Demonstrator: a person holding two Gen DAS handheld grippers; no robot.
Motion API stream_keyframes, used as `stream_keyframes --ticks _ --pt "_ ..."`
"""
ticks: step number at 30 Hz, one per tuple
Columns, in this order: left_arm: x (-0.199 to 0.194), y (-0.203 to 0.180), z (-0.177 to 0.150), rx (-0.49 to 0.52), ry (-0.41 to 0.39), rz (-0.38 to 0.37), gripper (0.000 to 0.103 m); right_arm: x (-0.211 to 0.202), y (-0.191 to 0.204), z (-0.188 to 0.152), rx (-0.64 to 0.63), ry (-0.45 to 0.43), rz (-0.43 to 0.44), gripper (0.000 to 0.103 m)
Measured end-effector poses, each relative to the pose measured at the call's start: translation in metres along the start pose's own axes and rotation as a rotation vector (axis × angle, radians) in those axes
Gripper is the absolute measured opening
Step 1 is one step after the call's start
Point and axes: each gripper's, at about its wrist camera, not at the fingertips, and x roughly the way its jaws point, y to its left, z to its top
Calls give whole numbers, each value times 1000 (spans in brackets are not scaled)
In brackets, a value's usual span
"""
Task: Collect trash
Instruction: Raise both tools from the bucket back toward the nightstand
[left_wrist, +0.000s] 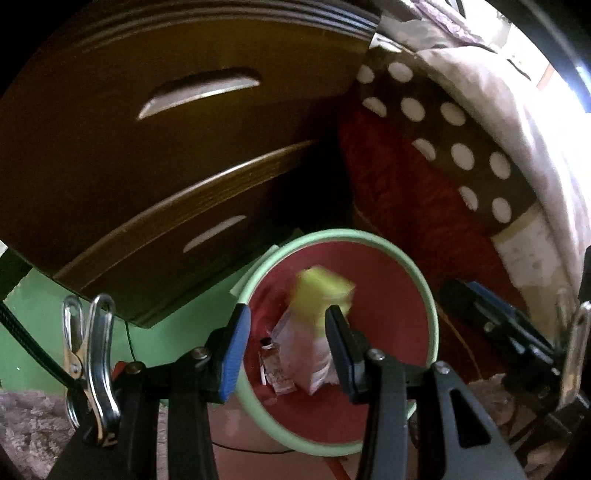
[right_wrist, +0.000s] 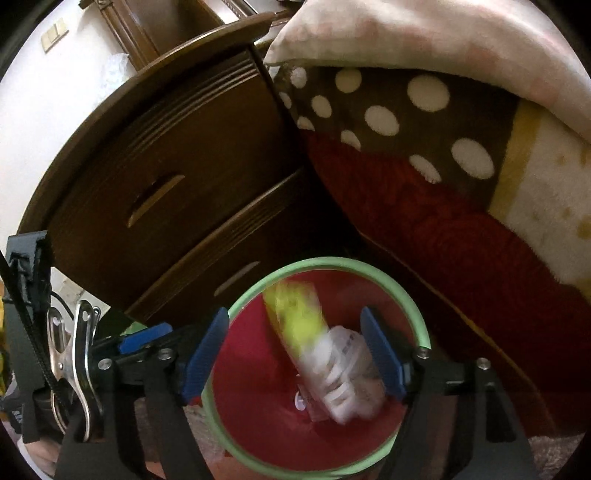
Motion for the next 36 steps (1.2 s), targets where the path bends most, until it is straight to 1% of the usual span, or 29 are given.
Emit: stream_keyframes --ticks 7,10,13,18,21,26,32,36 --pt "-26 -9 2 21 -42 -5 44 -10 6 1 -19 -10 22 76" --pt "-41 -11 4 28 -64 -13 44 -20 10 0 -27 -32 27 76" --pt "-59 -13 7 43 -98 -8 44 -33 14 0 -34 -54 53 76" --pt "-88 -15 15 57 -154 0 44 -67 29 8 -68 -133 96 75" --pt "-103 -13 17 65 -184 14 44 -90 36 16 -81 -191 139 76" --pt "-132 -10 24 48 -226 15 44 -121 46 24 -102 -273 177 75" --pt "-169 -6 32 49 -286 31 44 -155 64 37 -127 -338 223 76" --pt "-188 -7 39 59 -317 54 44 -168 78 47 -160 -357 244 76"
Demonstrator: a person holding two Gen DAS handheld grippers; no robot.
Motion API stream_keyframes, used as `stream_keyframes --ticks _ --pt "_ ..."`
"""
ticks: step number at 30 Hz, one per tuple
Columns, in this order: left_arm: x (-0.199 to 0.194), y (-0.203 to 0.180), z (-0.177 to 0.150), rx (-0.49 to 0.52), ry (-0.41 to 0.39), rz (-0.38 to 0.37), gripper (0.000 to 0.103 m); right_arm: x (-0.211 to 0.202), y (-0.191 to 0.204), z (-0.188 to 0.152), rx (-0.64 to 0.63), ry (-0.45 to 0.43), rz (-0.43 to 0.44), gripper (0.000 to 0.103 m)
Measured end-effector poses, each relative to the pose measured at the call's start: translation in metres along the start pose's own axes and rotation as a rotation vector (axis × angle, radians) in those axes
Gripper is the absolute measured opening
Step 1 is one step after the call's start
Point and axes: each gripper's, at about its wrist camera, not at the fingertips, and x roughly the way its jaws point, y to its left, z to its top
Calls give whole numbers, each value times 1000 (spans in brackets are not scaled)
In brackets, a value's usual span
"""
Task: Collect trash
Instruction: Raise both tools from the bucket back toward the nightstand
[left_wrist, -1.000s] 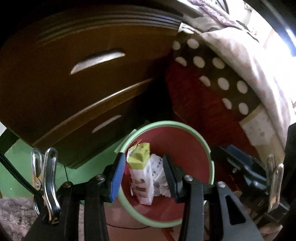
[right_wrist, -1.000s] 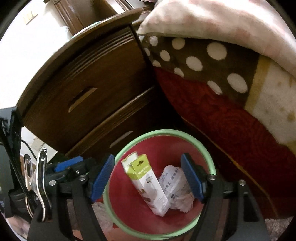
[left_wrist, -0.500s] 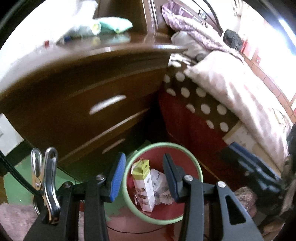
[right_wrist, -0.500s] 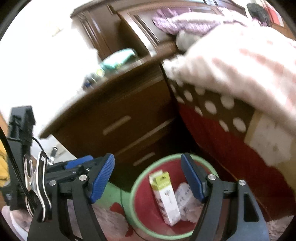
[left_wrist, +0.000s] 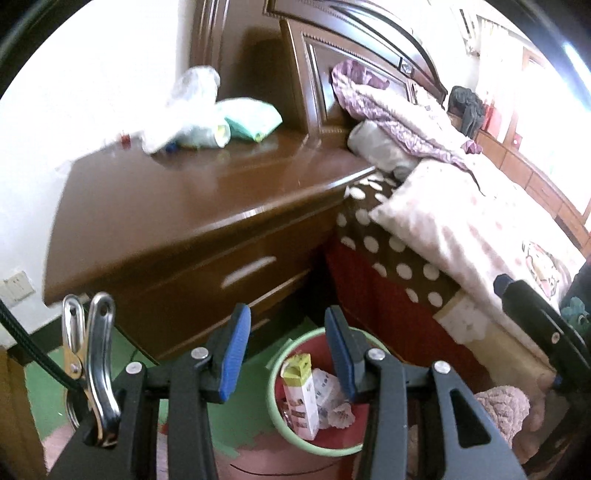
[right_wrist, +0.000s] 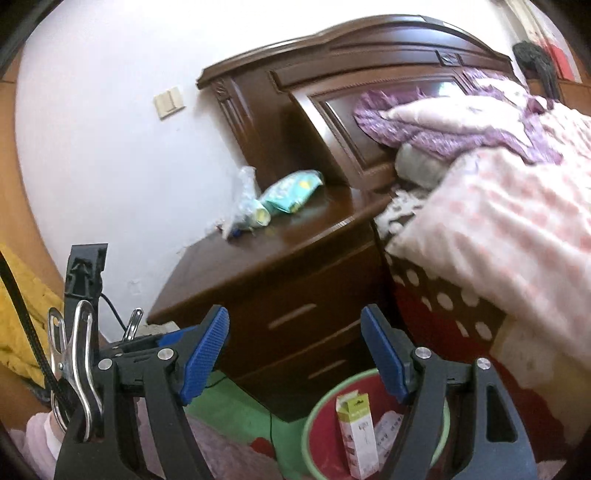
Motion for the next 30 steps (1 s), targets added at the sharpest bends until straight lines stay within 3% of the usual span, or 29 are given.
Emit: stream_keyframes --ticks 17,30 --pt "-45 42 66 -13 -90 73 44 23 54 61 -95 53 94 75" --pt "-23 78 120 -48 -89 119 44 75 68 98 -117 95 115 75"
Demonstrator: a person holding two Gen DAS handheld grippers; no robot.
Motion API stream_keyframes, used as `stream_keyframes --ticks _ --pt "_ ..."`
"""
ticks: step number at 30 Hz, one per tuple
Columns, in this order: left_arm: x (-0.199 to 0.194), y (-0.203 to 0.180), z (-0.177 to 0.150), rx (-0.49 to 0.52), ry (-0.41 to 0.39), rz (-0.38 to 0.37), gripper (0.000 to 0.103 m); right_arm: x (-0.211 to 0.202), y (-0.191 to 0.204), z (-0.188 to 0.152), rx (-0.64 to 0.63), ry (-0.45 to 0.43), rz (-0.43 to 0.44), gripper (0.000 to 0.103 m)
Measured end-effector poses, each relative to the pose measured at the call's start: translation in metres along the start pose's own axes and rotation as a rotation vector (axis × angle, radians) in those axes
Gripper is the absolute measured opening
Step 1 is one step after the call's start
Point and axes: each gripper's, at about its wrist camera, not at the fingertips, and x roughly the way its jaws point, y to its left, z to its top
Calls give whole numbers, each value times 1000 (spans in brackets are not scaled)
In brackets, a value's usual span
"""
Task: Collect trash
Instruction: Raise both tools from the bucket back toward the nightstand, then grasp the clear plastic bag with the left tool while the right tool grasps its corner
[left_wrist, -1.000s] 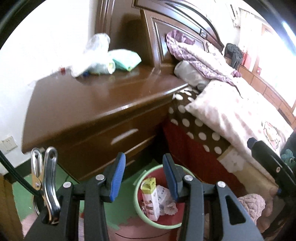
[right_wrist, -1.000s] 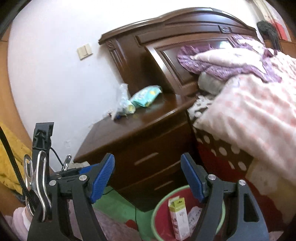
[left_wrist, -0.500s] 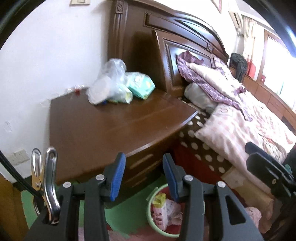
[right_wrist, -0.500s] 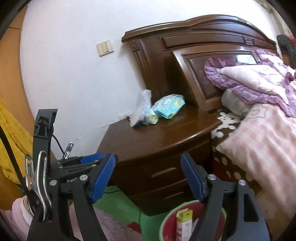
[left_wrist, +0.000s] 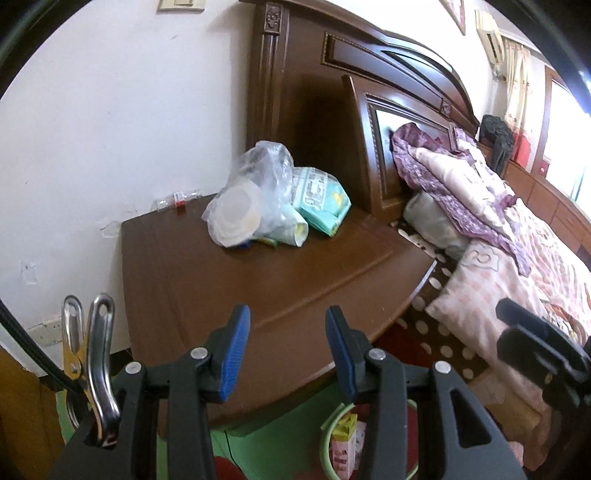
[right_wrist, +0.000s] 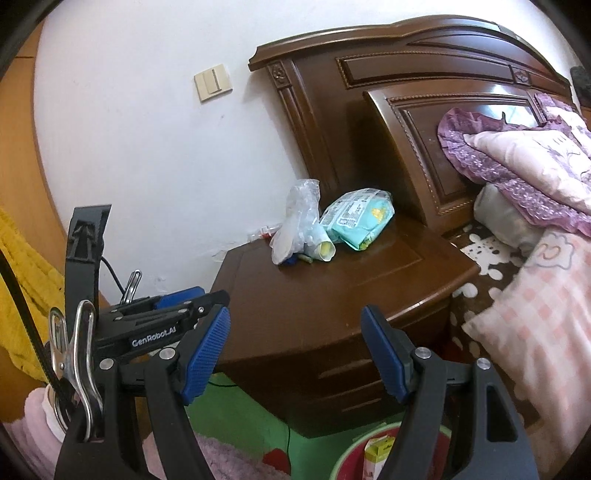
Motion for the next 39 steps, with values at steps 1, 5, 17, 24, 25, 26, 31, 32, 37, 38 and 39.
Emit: stream_keyframes --ticks 1,5,17,24,25,26,31,32,37,38,39 --pt "4 0 5 0 -1 1 44 3 0 1 -2 2 0 75" --pt "23 0 25 -7 -12 -11 47 18 -7 8 -20 9 -10 75" --pt "100 9 82 -89 8 16 55 69 -34 17 -32 43 -11 75" --pt "152 9 103 -48 41 88 63 99 -46 11 -17 70 8 75" --pt "158 9 105 -38 45 115 63 102 -48 10 -12 73 13 75" --pt "166 7 107 -21 50 151 63 106 -50 8 -4 77 20 75" --pt "189 5 112 26 53 220 63 120 -60 4 19 95 27 75" --pt "192 5 112 37 52 229 63 122 -62 3 25 98 26 75" --pt "207 10 111 48 71 227 45 134 -68 -1 36 113 37 75" --pt "208 12 111 44 74 221 39 137 -69 -1 35 117 38 75" --pt "208 13 111 42 75 224 30 139 -70 -2 36 119 38 75"
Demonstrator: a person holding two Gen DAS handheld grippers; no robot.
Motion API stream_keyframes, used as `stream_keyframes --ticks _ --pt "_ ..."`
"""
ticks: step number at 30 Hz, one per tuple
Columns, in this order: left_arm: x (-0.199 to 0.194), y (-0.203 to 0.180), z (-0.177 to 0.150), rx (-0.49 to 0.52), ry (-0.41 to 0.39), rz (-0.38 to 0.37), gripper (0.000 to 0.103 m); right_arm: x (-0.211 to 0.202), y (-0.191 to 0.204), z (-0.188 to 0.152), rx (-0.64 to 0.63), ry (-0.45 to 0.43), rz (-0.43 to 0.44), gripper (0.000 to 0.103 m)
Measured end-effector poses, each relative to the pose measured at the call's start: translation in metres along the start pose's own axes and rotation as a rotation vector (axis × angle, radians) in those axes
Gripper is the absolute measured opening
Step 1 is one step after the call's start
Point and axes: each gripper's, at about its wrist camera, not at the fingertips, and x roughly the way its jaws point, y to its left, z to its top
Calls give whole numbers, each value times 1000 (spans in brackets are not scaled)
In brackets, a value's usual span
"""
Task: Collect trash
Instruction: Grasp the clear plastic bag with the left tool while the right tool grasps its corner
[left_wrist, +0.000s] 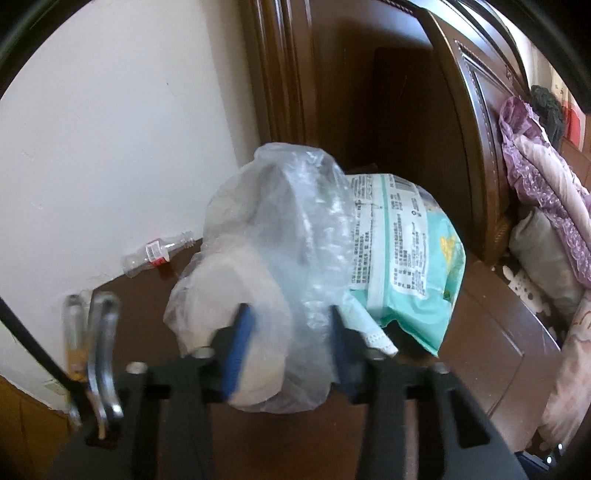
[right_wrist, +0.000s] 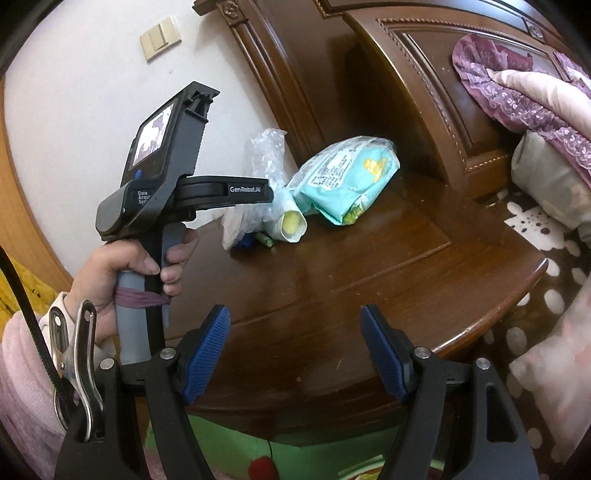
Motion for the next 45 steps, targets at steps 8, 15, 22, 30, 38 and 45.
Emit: stream_keyframes --ticks 8,15,22,30,38,45 --pt "-26 21 2 -30 -60 -75 7 7 -2 2 4 0 5 74" --pt "-74 49 -6 -89 -132 -144 7 7 9 6 -26 2 6 74" --pt "-72 54 -16 -64 -84 -126 13 9 21 13 -57 4 -6 74" --pt "-50 84 -20 -123 -39 -160 46 27 43 54 -145 9 -52 74" --pt "0 120 -19 -305 63 -213 52 81 71 102 -217 24 -95 69" --pt "32 142 -15 -360 104 -209 56 116 76 134 -210 41 -120 66"
